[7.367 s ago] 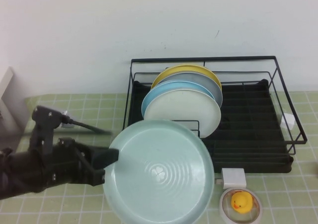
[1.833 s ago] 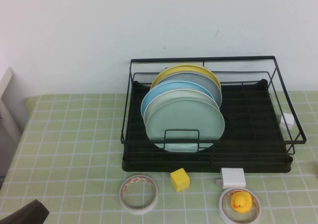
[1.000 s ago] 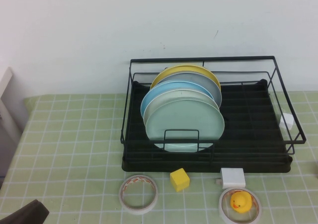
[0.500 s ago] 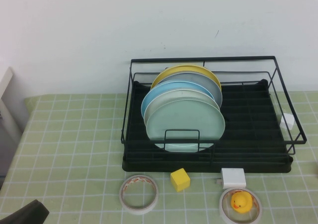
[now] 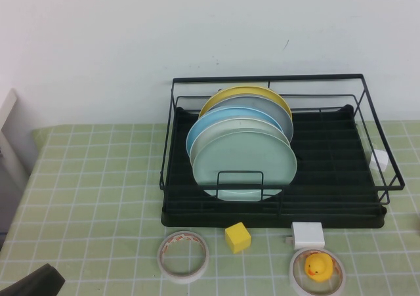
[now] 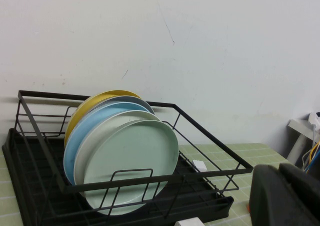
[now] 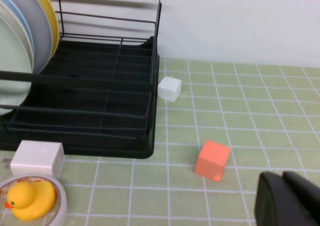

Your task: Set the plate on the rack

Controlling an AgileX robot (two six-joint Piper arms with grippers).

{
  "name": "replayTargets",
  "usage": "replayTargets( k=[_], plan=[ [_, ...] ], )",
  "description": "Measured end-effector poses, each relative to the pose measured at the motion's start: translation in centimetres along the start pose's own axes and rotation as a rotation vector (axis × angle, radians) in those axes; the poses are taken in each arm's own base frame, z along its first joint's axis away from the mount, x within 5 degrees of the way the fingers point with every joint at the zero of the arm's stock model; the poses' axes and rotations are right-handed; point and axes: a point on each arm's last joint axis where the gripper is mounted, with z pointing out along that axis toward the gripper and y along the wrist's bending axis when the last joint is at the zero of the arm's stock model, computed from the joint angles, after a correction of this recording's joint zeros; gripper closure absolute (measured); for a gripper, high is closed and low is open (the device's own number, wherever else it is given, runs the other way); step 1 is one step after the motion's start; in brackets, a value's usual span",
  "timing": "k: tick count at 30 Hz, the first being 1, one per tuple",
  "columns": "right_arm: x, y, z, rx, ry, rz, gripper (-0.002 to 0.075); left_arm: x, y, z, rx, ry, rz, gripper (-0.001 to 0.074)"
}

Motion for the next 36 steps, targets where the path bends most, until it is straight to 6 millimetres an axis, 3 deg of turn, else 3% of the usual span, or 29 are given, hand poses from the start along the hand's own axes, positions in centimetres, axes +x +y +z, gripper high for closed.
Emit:
replayTargets(
  k=[18,28,32,36],
  plan=[
    [0.0,0.0,0.0,0.0,0.0,-0.002,0.0726,0.0,0.0,0.0,-0.004,-0.001,-0.002,0.0737],
    [0.0,0.0,0.0,0.0,0.0,-0.002,0.0726,-0.2,1.7,-0.1,-0.155,-0.142,0.019,0.0737],
    [0.0,0.0,0.0,0.0,0.0,-0.003,0.0726,0.8,2.2,-0.2,-0.19,-0.182,0.034,0.0737],
    [0.0,0.0,0.0,0.0,0.0,-0.003,0.0726,1.9,2.7,-0.2,-0.307,-0.089,0.049,0.0737]
  ],
)
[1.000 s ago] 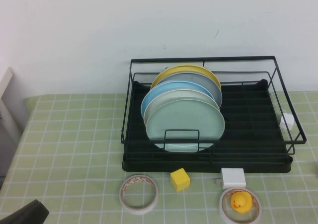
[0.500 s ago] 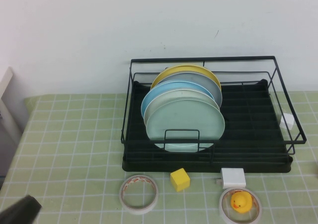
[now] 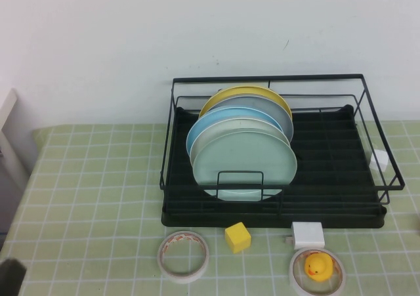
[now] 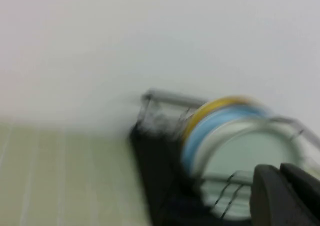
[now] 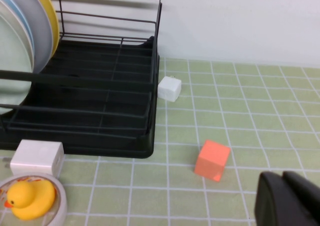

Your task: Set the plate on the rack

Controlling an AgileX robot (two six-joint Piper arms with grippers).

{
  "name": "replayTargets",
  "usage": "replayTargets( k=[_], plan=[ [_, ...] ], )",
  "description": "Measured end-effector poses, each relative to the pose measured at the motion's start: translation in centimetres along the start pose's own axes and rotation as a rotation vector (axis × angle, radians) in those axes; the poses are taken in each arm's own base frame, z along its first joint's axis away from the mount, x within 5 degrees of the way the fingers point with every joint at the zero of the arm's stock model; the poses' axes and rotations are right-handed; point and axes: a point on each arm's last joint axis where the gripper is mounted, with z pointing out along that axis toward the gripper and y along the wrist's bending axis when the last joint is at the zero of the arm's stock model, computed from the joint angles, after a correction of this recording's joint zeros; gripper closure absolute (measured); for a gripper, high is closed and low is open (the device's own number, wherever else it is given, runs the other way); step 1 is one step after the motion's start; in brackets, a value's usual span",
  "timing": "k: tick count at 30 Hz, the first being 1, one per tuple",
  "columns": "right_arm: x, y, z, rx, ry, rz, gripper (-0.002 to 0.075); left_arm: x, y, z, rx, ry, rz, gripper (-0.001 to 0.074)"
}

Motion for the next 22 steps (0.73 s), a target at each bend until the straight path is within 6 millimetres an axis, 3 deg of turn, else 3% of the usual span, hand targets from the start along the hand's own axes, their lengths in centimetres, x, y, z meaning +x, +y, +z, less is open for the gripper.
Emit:
replayTargets(
  k=[4,9,22],
  plan=[
    [0.0,0.0,0.0,0.0,0.0,0.0,0.0726,1.2,1.1,-0.6,-0.189,0.084,-0.115,0.0737],
    [0.0,0.0,0.0,0.0,0.0,0.0,0.0726,1.8,2.1,-1.2,-0.341,0.131,-0.029,0.0737],
    [0.0,0.0,0.0,-0.001,0.0,0.002,0.0726,2.3,2.3,-1.4,-0.374,0.198,0.063,0.0737]
  ],
)
